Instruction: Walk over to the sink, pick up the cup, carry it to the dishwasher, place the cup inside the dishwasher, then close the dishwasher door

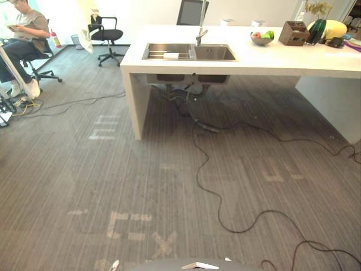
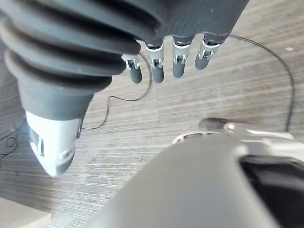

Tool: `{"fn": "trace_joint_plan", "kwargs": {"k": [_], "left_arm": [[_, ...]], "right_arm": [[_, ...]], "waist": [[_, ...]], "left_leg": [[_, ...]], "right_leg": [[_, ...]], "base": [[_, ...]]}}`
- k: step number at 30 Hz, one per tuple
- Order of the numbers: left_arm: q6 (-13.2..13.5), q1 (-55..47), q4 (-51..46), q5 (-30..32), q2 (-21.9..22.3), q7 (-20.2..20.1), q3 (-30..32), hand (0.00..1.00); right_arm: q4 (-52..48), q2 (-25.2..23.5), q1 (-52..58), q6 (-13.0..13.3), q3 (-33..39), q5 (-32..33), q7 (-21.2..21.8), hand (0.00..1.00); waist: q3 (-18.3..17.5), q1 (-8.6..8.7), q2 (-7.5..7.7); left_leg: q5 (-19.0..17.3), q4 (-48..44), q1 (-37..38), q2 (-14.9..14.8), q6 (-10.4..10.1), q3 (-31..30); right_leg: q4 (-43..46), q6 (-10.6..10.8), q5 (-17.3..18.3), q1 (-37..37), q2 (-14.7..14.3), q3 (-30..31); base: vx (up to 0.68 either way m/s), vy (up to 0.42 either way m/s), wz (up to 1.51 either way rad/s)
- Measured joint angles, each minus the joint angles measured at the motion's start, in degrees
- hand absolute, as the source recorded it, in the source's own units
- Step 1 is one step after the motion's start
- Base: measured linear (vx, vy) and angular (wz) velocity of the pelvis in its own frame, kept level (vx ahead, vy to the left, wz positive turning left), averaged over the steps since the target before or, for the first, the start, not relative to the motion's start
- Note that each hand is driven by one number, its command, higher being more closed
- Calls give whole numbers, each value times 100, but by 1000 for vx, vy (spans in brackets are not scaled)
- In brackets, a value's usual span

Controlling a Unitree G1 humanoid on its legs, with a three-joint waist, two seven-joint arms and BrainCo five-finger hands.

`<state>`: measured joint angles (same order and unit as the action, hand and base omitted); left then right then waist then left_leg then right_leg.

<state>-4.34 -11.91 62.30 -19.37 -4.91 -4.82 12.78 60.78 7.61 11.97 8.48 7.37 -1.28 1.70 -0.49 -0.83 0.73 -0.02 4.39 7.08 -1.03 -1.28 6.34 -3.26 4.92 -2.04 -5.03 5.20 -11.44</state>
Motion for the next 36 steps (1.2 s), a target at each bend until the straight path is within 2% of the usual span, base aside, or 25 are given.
{"fn": "trace_joint_plan", "kwargs": {"k": [3,5,7,11,14,22,27,36], "left_arm": [[354,54,-2,157,13,292,-164,0],[505,73,4,236,24,391,-186,0],[621,75,17,341,26,490,-204,0],[646,97,26,489,27,565,-215,0],[594,102,27,504,24,617,-215,0],[253,105,26,467,12,1112,-163,0],[48,107,31,187,13,1338,-126,0],[-15,110,147,-309,47,1448,74,0]], "right_arm": [[-15,-14,-11,274,-27,-314,-85,0],[-4,-15,-60,344,-39,-497,-80,0],[55,-12,-102,152,-44,-500,104,0],[124,26,-148,-188,-42,-216,544,0],[216,45,-213,-378,-41,-123,737,0],[319,42,-324,-588,-40,-133,880,0],[324,42,-331,-574,-40,-133,938,0],[321,22,-343,-472,-41,-132,850,0]], "waist": [[5,2,11],[18,4,20],[23,15,31],[43,13,26],[91,16,15],[128,66,66],[139,67,84],[222,73,135]], "left_leg": [[8,3,0,22,13,-11],[17,3,-3,36,27,-24],[29,5,-3,61,45,-61],[47,36,-9,110,71,-165],[52,39,9,129,79,-177],[54,40,14,144,81,-177],[53,40,19,152,81,-179],[55,41,90,158,83,-196]], "right_leg": [[-5,2,-1,-3,-4,4],[-10,8,-6,11,7,6],[-22,14,-9,-1,26,-4],[-43,30,-18,-40,58,-43],[-74,30,-23,-80,73,-45],[-84,51,-40,-93,74,-43],[-100,54,-43,-105,74,-45],[-92,55,-37,-179,76,-57]], "base": [[-53,-10,0],[-48,-4,-1],[-60,-7,3],[-53,-5,10],[-53,-5,4],[-18,-6,0],[0,0,0],[-30,-14,0]]}}
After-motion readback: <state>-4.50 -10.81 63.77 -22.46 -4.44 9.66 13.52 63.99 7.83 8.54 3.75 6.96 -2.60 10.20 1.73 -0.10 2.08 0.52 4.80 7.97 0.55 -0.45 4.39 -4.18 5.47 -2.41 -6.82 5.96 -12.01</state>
